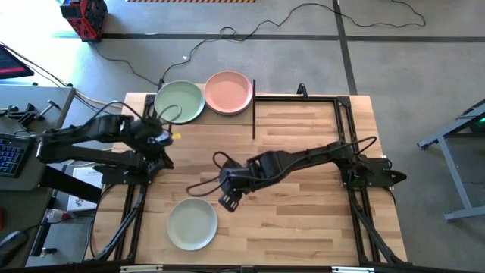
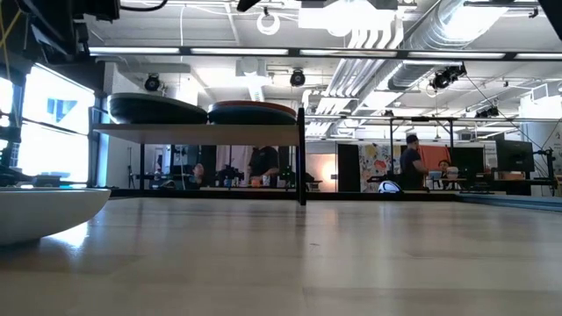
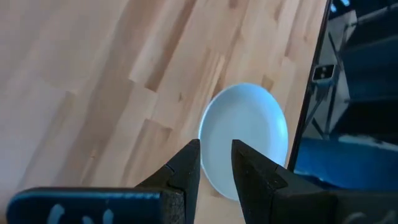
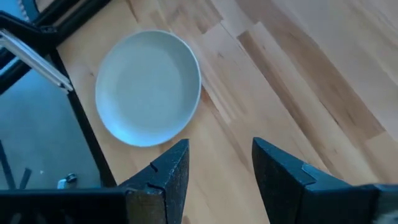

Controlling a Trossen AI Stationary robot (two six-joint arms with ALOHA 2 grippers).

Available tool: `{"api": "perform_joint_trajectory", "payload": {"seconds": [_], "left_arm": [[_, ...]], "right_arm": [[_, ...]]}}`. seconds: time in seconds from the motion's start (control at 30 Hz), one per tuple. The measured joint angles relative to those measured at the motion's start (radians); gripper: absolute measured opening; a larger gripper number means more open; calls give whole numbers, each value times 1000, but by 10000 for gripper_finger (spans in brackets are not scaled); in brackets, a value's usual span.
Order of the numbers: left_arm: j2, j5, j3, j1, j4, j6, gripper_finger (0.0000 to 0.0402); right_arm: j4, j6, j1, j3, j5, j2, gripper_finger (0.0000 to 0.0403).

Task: Place and stack plates onto a shelf
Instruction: Stack the gray plate on top of the light green plate on the shelf

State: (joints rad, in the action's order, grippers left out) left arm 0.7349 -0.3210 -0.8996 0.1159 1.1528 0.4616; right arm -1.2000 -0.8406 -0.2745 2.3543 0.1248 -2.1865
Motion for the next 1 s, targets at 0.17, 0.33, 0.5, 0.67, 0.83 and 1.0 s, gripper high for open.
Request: {"api": "perform_joint_trajectory", "payload": {"seconds": [0.17, 0.33, 0.5, 0.67, 0.83, 1.0], "left_arm": [[0, 2, 75, -103, -99, 44, 80], [8, 22, 152, -207, -231, 110, 80], [35, 67, 214, -312, -285, 187, 80], [88, 87, 252, -408, -294, 258, 80], [134, 158, 268, -475, -327, 334, 80], [189, 203, 267, -517, -362, 389, 80]], "right_arm": [[-3, -45, -18, 0, 45, -3, 154], [-3, -61, -29, 0, 82, -3, 154], [-4, -76, -32, 0, 82, -3, 154], [-7, -79, -32, 0, 82, -3, 154], [-7, -78, -32, 0, 82, -2, 154], [-7, -77, -34, 0, 82, -2, 154]]}}
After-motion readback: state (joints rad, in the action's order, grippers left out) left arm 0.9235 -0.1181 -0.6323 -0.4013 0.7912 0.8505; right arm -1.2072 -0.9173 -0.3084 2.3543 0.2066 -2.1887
